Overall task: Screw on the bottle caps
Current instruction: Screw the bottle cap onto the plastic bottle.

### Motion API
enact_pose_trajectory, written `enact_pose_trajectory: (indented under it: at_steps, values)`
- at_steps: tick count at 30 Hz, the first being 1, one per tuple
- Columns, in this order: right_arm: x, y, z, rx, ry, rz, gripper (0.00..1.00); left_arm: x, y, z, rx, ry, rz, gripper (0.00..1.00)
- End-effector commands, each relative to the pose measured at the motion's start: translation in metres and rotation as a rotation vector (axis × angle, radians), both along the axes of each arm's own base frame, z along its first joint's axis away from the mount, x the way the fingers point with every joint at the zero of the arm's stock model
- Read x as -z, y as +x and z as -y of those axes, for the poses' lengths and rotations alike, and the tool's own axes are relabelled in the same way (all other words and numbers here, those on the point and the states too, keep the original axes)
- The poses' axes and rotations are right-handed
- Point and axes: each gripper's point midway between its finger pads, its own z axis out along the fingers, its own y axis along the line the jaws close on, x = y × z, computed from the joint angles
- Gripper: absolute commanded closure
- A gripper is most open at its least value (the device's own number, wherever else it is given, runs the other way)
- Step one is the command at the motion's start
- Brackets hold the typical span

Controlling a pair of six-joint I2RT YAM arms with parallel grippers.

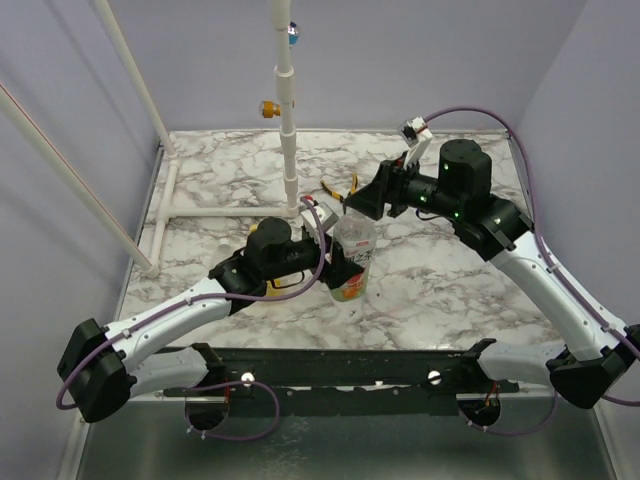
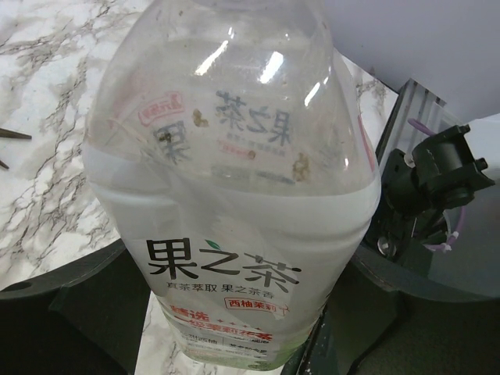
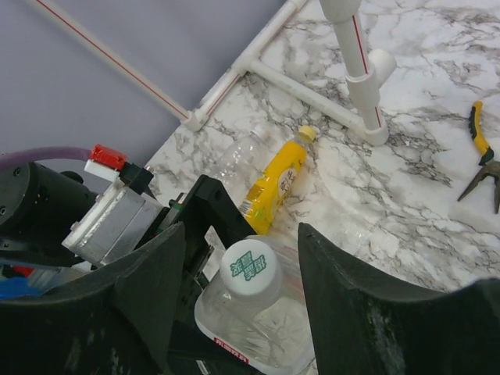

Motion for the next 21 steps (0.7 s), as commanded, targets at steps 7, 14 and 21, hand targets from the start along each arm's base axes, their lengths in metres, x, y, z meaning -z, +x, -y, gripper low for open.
enact_pose_trajectory:
  at_steps: [7, 14, 21]
  values:
    - [0.0009, -0.0097, -0.0043, -0.106, 0.046, 0.008, 0.49, -0.0175, -0.0125, -0.0011, 0.07, -0.054, 0.019, 1.0]
    - [0.0002, -0.0121, -0.0065, -0.127, 0.056, 0.003, 0.58, -0.0192, -0.0092, -0.002, 0.063, -0.064, 0.013, 1.0]
    - [0.0036, -0.0154, -0.0073, -0.141, 0.06, -0.009, 0.6, -0.0202, -0.0068, -0.0012, 0.065, -0.072, 0.006, 1.0]
